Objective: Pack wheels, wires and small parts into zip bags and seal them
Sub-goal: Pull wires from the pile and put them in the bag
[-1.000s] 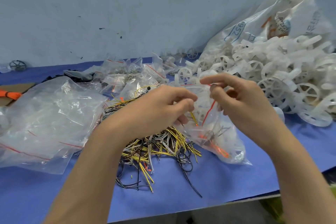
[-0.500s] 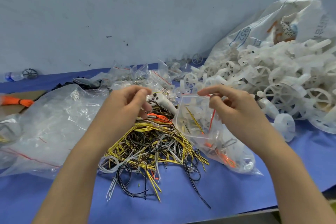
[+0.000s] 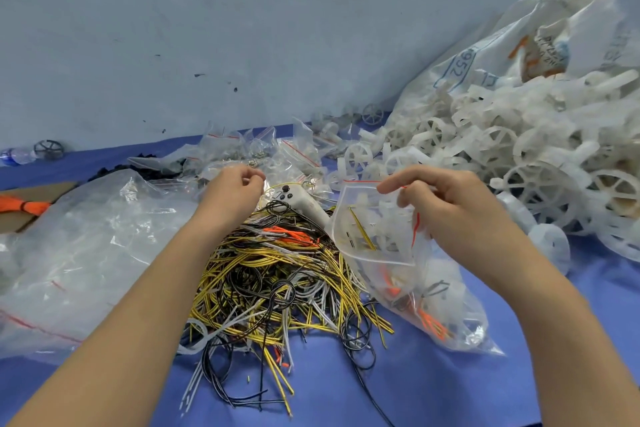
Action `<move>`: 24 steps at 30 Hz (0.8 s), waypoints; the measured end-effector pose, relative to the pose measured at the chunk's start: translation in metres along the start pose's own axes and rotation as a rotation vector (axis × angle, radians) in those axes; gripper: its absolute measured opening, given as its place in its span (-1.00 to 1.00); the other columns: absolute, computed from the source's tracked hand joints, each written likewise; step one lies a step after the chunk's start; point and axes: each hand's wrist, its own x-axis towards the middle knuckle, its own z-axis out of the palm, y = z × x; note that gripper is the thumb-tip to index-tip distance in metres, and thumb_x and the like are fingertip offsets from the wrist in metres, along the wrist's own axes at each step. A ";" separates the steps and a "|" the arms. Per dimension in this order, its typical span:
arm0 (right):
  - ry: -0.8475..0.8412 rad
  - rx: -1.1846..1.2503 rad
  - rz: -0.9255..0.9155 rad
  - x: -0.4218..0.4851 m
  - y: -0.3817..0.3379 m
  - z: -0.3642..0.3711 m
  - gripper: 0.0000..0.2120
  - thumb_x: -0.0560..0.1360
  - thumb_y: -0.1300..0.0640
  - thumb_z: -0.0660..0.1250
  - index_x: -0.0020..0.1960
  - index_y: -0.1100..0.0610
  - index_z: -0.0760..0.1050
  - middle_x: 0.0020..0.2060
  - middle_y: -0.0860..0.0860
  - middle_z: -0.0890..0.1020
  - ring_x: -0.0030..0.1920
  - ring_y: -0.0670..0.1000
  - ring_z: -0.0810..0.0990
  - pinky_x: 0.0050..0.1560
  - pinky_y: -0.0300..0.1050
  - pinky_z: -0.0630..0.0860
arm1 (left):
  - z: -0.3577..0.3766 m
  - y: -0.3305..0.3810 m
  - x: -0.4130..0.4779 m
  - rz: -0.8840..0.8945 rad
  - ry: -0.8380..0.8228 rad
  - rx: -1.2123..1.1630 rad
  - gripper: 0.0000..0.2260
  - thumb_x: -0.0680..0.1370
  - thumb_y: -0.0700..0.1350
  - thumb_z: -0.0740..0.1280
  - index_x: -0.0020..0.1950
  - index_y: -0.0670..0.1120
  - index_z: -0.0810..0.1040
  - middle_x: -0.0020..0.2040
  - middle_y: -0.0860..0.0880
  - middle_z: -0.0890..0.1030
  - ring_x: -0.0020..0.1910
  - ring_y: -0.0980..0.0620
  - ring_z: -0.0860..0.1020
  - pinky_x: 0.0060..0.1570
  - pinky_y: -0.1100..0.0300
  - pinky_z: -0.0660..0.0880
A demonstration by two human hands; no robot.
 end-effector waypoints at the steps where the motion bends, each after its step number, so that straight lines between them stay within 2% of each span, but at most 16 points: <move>1: 0.001 -0.002 0.003 0.000 0.000 0.000 -0.60 0.53 0.22 0.18 -0.17 -0.19 0.67 -0.32 -0.21 0.62 -0.26 0.29 0.49 -0.34 0.12 0.44 | 0.000 -0.003 0.003 -0.011 -0.009 0.022 -0.79 0.63 -0.06 0.19 0.16 -0.01 0.58 0.04 -0.03 0.64 0.07 -0.04 0.58 0.20 -0.05 0.49; 3: 0.002 -0.002 0.010 -0.001 -0.002 0.001 -0.61 0.53 0.21 0.18 -0.17 -0.19 0.67 -0.31 -0.20 0.62 -0.25 0.29 0.50 -0.32 0.16 0.47 | 0.000 -0.010 0.010 -0.030 -0.032 0.065 -0.79 0.63 -0.08 0.18 0.17 -0.03 0.58 0.04 -0.04 0.64 0.01 -0.03 0.57 0.11 0.03 0.49; 5: 0.001 0.002 0.012 -0.001 -0.002 0.003 -0.61 0.53 0.20 0.17 -0.17 -0.20 0.67 -0.31 -0.19 0.62 -0.25 0.28 0.51 -0.29 0.18 0.50 | -0.001 -0.015 0.018 -0.036 -0.052 0.113 -0.78 0.63 -0.10 0.17 0.17 -0.06 0.58 -0.06 -0.02 0.62 -0.15 0.00 0.55 -0.08 0.10 0.47; 8: -0.011 0.009 0.002 0.002 -0.002 0.008 -0.61 0.53 0.21 0.17 -0.16 -0.18 0.67 -0.30 -0.15 0.61 -0.24 0.28 0.53 -0.26 0.17 0.52 | -0.001 -0.020 0.036 -0.063 -0.077 0.177 -0.78 0.64 -0.12 0.17 0.15 -0.09 0.58 -0.14 -0.01 0.56 -0.13 -0.04 0.51 -0.04 0.07 0.45; 10: -0.017 0.010 -0.003 0.005 -0.002 0.012 -0.62 0.53 0.20 0.17 -0.16 -0.18 0.67 -0.29 -0.13 0.61 -0.26 0.25 0.54 -0.24 0.15 0.53 | -0.001 -0.025 0.048 -0.098 -0.085 0.223 -0.82 0.63 -0.14 0.16 -0.05 -0.08 0.55 -0.20 -0.06 0.50 -0.21 -0.08 0.45 -0.13 0.06 0.43; 12: -0.018 0.004 -0.005 0.008 0.000 0.014 -0.62 0.53 0.19 0.17 -0.16 -0.19 0.66 -0.29 -0.14 0.62 -0.27 0.24 0.55 -0.24 0.13 0.53 | 0.002 -0.032 0.061 -0.115 -0.091 0.259 -0.73 0.61 -0.17 0.16 -0.30 -0.08 0.37 -0.36 -0.07 0.35 -0.34 -0.05 0.31 -0.28 0.11 0.28; 14: -0.025 0.007 -0.006 0.011 0.002 0.015 -0.63 0.53 0.17 0.17 -0.15 -0.20 0.66 -0.30 -0.17 0.61 -0.27 0.27 0.54 -0.26 0.15 0.53 | 0.004 -0.042 0.073 -0.140 -0.094 0.284 -0.67 0.60 -0.21 0.16 -0.37 -0.07 0.24 -0.40 -0.06 0.25 -0.38 -0.04 0.22 -0.34 0.14 0.15; 15: -0.033 0.011 -0.006 0.012 0.003 0.015 -0.63 0.53 0.17 0.17 -0.15 -0.20 0.66 -0.30 -0.18 0.61 -0.27 0.28 0.54 -0.26 0.16 0.53 | 0.003 -0.048 0.079 -0.149 -0.085 0.311 -0.67 0.60 -0.22 0.16 -0.37 -0.08 0.25 -0.39 -0.07 0.28 -0.38 -0.04 0.23 -0.35 0.14 0.15; 17: -0.051 0.019 -0.009 0.014 0.006 0.015 -0.62 0.53 0.17 0.16 -0.15 -0.21 0.66 -0.29 -0.19 0.61 -0.27 0.26 0.54 -0.28 0.16 0.53 | 0.000 -0.057 0.090 -0.157 -0.071 0.421 -0.76 0.61 -0.23 0.15 -0.24 -0.16 0.47 -0.24 -0.15 0.48 -0.29 -0.08 0.40 -0.28 0.13 0.30; 18: -0.057 0.027 -0.010 0.014 0.007 0.014 -0.62 0.53 0.17 0.16 -0.15 -0.21 0.66 -0.29 -0.19 0.62 -0.28 0.25 0.54 -0.27 0.17 0.53 | -0.001 -0.064 0.097 -0.158 -0.081 0.478 -0.78 0.62 -0.23 0.14 -0.05 -0.18 0.57 -0.06 -0.19 0.57 -0.13 -0.13 0.51 -0.16 0.10 0.41; 19: -0.060 0.037 -0.011 0.015 0.009 0.014 -0.61 0.53 0.17 0.16 -0.15 -0.21 0.66 -0.29 -0.19 0.62 -0.28 0.24 0.54 -0.27 0.17 0.53 | -0.002 -0.071 0.104 -0.159 -0.087 0.539 -0.75 0.62 -0.22 0.13 0.12 -0.16 0.60 0.15 -0.19 0.58 0.07 -0.17 0.53 0.02 0.03 0.46; 21: -0.059 0.054 -0.009 0.019 0.013 0.014 -0.62 0.53 0.16 0.16 -0.14 -0.21 0.67 -0.29 -0.19 0.62 -0.29 0.19 0.55 -0.28 0.13 0.54 | -0.003 -0.083 0.114 -0.134 -0.085 0.719 -0.72 0.62 -0.19 0.16 0.21 -0.01 0.60 0.46 -0.18 0.36 0.40 -0.22 0.33 0.29 -0.08 0.35; 24: -0.060 0.088 0.005 0.025 0.018 0.019 -0.62 0.52 0.16 0.15 -0.14 -0.19 0.67 -0.30 -0.17 0.62 -0.36 0.06 0.54 -0.35 -0.04 0.49 | -0.002 -0.095 0.127 -0.095 -0.149 0.963 -0.71 0.61 -0.14 0.21 0.26 0.13 0.57 0.60 -0.11 -0.02 0.55 -0.22 0.02 0.42 -0.19 0.19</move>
